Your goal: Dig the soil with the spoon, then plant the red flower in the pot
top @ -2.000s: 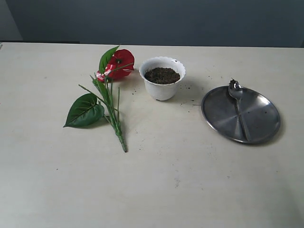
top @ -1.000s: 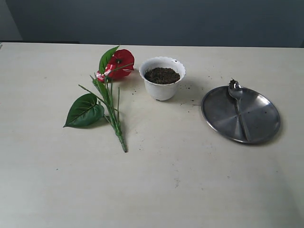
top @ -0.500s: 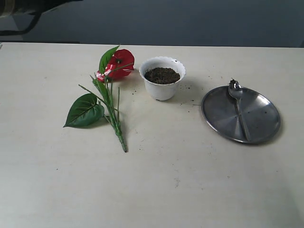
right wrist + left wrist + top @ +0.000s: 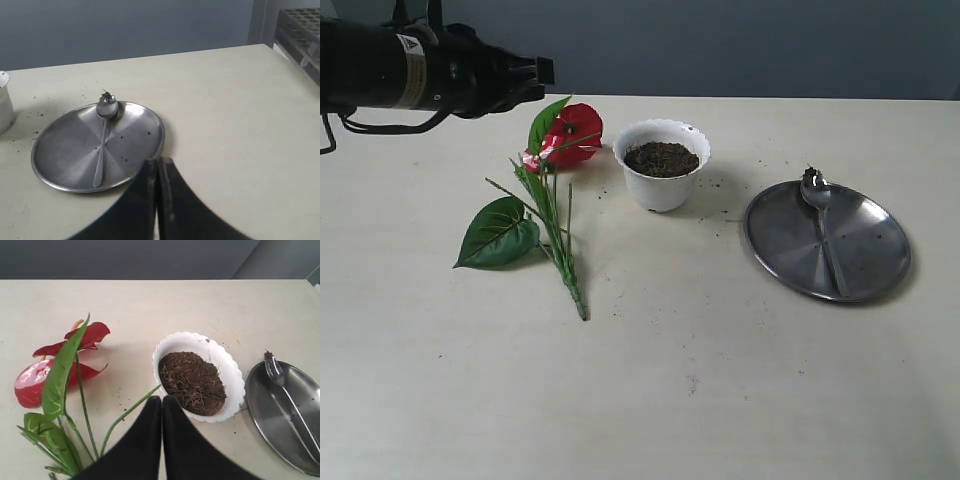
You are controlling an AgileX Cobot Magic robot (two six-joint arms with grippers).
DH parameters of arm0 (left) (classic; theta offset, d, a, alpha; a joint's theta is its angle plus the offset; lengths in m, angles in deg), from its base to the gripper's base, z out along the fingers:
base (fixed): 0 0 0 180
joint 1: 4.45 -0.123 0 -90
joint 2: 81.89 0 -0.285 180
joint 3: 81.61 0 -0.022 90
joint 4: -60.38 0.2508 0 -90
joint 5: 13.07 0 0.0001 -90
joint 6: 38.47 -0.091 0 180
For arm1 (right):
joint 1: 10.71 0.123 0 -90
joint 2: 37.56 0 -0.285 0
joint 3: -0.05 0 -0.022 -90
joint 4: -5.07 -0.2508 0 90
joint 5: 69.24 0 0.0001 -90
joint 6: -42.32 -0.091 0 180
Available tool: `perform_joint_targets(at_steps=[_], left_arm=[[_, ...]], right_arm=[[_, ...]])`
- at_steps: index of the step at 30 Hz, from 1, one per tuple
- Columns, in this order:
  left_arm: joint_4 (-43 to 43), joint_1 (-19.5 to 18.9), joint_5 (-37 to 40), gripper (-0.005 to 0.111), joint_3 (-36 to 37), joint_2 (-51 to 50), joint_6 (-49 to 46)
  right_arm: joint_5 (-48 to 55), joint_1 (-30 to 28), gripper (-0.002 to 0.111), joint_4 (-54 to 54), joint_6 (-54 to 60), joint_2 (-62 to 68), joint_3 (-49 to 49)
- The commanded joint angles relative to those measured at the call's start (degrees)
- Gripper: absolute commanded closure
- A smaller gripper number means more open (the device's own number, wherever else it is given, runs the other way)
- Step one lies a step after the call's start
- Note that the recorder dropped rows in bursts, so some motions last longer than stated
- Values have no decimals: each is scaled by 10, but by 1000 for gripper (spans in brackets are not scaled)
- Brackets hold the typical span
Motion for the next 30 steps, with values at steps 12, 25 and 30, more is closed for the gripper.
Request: perform_joint_targets(at_steps=[12, 25, 30], left_arm=[[2, 1, 32, 53, 1, -63, 46], [2, 1, 30, 53, 1, -127, 42], [2, 1, 17, 53, 1, -139, 42]], right_arm=[[-5, -2, 108, -1, 1, -4, 1], [-6, -2, 108, 1, 1, -4, 1], [-6, -2, 108, 1, 1, -4, 1]])
